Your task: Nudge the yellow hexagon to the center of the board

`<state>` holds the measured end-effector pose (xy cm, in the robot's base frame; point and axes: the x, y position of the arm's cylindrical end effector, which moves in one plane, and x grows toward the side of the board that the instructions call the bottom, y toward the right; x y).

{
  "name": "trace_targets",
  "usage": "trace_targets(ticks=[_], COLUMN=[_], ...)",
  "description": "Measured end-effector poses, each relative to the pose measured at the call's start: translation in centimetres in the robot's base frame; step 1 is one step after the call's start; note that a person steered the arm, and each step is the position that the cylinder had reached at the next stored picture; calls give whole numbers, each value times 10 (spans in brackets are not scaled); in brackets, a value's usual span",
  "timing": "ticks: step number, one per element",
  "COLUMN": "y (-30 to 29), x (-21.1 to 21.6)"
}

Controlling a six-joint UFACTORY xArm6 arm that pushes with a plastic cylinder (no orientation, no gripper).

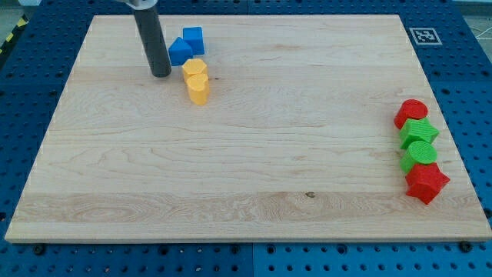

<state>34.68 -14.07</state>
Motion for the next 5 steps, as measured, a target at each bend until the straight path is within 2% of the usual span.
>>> trace_targets(ticks=[5], y=[36], x=[-7])
